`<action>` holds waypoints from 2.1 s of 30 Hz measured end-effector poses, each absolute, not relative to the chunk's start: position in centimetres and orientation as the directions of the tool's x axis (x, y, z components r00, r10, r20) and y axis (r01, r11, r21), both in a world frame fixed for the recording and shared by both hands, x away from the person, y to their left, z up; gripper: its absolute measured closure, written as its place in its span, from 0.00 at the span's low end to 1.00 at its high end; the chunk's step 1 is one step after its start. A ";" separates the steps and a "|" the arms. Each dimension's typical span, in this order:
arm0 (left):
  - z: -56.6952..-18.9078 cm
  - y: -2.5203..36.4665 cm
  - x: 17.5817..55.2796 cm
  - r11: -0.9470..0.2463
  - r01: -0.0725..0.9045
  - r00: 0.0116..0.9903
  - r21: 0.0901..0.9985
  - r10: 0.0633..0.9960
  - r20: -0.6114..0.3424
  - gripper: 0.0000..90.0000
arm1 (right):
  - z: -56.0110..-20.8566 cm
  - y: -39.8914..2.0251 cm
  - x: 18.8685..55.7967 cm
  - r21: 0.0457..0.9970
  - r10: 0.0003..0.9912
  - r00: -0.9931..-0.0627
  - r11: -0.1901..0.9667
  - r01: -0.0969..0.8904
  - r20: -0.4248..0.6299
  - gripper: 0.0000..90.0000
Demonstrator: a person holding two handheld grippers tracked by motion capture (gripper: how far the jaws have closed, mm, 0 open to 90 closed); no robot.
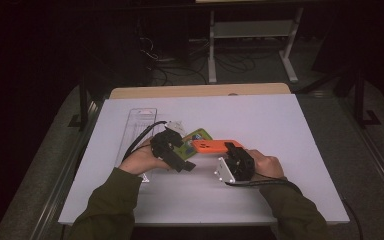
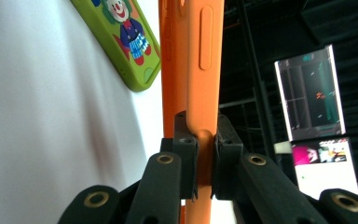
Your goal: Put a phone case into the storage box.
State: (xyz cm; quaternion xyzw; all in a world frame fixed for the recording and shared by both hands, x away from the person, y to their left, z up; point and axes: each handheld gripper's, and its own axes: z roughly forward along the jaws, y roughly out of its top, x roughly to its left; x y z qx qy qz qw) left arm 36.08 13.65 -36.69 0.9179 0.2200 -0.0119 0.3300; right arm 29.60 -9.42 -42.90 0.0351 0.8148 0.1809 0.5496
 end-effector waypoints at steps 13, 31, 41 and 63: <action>-36.7 13.6 36.0 -0.682 0.421 0.898 0.599 0.406 -0.169 0.00 | -42.5 -9.9 30.3 0.439 0.360 -0.466 0.895 -0.071 -0.808 0.91; -36.7 13.6 36.2 -0.690 0.405 0.905 0.600 0.398 -0.152 0.00 | -41.5 -10.9 31.1 0.612 0.548 -0.554 0.787 0.085 -0.627 0.91; -36.7 13.6 36.1 -0.683 0.417 0.898 0.600 0.410 -0.158 0.00 | -41.0 -11.4 31.7 0.687 0.634 -0.581 0.707 0.168 -0.510 0.91; -36.3 13.9 36.5 -0.602 0.447 0.868 0.662 0.470 -0.158 0.00 | -40.6 -12.4 32.9 0.808 0.821 -0.566 0.383 0.448 -0.075 0.91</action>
